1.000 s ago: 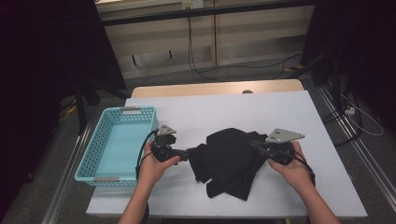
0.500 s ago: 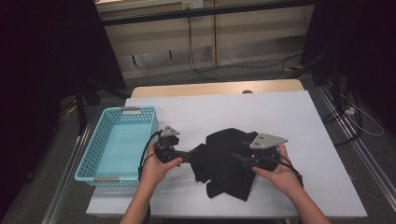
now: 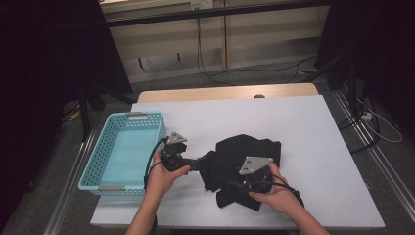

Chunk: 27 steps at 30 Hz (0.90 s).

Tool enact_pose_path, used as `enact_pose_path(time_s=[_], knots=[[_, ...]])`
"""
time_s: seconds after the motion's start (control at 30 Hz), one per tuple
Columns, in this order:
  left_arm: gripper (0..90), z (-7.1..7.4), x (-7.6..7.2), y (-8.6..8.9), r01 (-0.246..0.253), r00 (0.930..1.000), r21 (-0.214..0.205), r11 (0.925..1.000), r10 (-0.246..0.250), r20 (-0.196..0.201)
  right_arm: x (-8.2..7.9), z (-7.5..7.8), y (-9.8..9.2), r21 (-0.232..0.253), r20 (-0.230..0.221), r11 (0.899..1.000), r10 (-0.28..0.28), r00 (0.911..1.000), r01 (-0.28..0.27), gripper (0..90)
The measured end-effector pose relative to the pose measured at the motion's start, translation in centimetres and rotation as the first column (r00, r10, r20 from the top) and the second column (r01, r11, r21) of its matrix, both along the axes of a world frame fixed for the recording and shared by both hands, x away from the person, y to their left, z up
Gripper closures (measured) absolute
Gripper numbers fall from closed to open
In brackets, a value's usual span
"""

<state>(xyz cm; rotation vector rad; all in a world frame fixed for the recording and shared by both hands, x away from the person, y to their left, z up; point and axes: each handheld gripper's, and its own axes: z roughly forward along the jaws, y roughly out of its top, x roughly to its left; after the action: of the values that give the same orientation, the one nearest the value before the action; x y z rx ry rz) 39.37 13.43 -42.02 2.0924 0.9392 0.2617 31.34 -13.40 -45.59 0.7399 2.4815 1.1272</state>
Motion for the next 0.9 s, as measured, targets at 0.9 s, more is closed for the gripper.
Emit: enact_pose_path(time_s=[0.9], knots=[[10.9, -0.5, 0.4, -0.2, 0.007, 1.0, 0.006, 1.0, -0.007, 0.004, 2.4, 2.6, -7.7, 0.212, 0.0, 0.949, -0.237, 0.9716, 0.231, 87.7]])
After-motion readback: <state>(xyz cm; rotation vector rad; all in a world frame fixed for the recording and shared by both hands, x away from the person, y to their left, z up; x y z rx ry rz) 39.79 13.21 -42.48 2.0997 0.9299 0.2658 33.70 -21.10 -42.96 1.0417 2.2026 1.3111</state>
